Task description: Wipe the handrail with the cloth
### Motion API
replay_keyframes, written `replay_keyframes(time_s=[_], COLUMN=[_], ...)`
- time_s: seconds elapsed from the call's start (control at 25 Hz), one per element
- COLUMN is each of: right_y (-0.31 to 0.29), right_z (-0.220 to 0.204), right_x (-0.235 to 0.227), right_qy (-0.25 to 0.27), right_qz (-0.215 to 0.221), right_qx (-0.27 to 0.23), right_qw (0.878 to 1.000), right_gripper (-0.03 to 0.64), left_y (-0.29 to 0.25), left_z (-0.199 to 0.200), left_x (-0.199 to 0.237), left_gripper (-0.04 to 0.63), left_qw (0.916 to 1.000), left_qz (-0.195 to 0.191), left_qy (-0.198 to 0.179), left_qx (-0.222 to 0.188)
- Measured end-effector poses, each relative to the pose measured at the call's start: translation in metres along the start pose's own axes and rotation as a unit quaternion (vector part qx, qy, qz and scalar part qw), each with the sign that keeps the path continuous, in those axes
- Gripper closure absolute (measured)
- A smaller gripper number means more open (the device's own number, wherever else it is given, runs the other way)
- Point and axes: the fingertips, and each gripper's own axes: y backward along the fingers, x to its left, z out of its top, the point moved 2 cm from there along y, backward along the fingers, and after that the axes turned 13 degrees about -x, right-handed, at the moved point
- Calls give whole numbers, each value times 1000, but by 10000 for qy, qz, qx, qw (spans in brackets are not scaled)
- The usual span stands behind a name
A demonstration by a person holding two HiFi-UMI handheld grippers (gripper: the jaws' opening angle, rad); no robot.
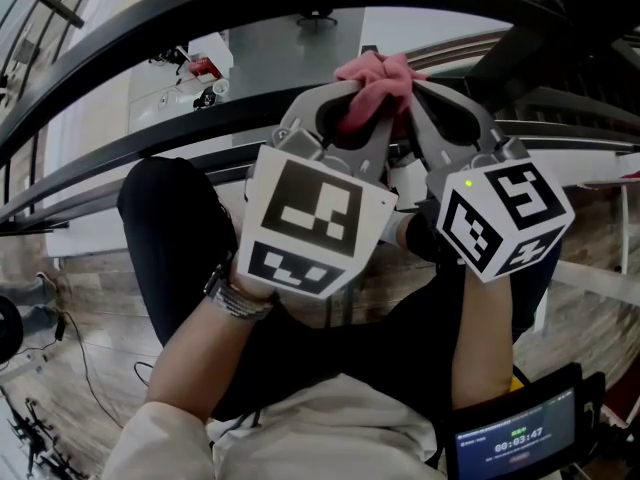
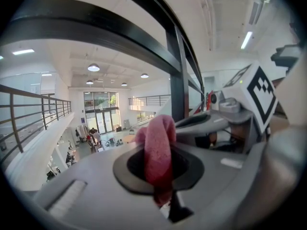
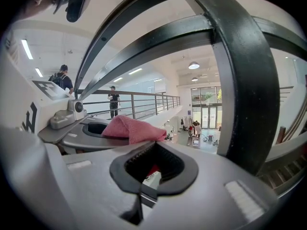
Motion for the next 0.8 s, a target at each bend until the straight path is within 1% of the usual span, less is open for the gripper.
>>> replay_keyframes(time_s=[0.8], right_y=[10], right_z=[1], right_x=[-14], right_qy=[2], right_qz=[-222], right_qx=[-47], right_qw=[9997], right_gripper=[615], left_y=[-12], left_z=[3], left_x=[-11], left_gripper=[566], left_qw=[9998], left_qz=[-164], left_qy=[-5], left_qx=[-73])
